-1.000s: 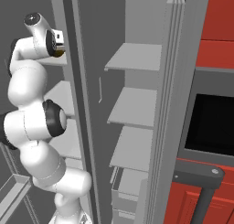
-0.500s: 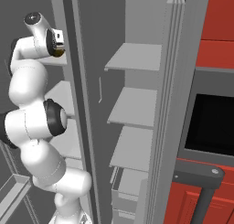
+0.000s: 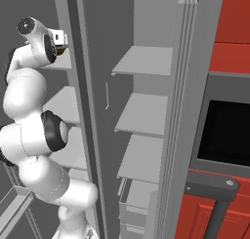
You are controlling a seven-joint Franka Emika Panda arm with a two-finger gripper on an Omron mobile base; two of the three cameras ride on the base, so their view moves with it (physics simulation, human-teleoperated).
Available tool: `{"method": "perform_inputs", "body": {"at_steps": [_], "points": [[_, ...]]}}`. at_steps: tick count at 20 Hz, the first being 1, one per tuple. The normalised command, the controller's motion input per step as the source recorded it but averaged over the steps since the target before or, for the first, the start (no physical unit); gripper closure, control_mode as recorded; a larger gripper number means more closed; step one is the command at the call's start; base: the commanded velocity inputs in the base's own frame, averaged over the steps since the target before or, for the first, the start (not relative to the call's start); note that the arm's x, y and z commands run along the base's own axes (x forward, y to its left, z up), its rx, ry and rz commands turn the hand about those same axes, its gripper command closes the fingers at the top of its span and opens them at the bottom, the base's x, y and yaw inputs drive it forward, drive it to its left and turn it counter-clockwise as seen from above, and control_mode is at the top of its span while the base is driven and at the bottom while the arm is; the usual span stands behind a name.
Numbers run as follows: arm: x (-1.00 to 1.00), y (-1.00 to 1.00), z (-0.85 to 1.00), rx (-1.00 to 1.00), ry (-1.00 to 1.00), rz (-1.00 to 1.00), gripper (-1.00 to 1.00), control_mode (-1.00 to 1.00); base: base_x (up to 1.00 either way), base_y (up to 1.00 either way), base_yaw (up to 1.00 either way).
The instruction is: Retrieve a lemon from the fridge and place it on the cutting board with the fish.
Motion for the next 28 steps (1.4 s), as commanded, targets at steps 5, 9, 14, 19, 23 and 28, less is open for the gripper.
{"method": "perform_inputs", "body": {"at_steps": [5, 9, 14, 19, 23, 28], "points": [[-0.78, -0.2, 0.25, 0.06, -0.15, 0.0, 1.0, -1.0, 0.0, 0.0, 0.0], [-0.88, -0.26, 0.44, 0.07, -0.03, 0.0, 1.0, -1.0, 0.0, 0.0, 0.0], [-0.98, -0.2, 0.37, 0.03, 0.0, 0.0, 1.0, -1.0, 0.0, 0.0, 0.0], [-1.0, -0.18, 0.03, 0.0, 0.0, 0.0, 1.0, -1.0, 0.0, 0.0, 0.0], [-1.0, -0.36, 0.0, 0.0, 0.0, 0.0, 1.0, -1.0, 0.0, 0.0, 0.0], [-1.0, -0.5, 0.0, 0.0, 0.0, 0.0, 1.0, -1.0, 0.0, 0.0, 0.0]]}}
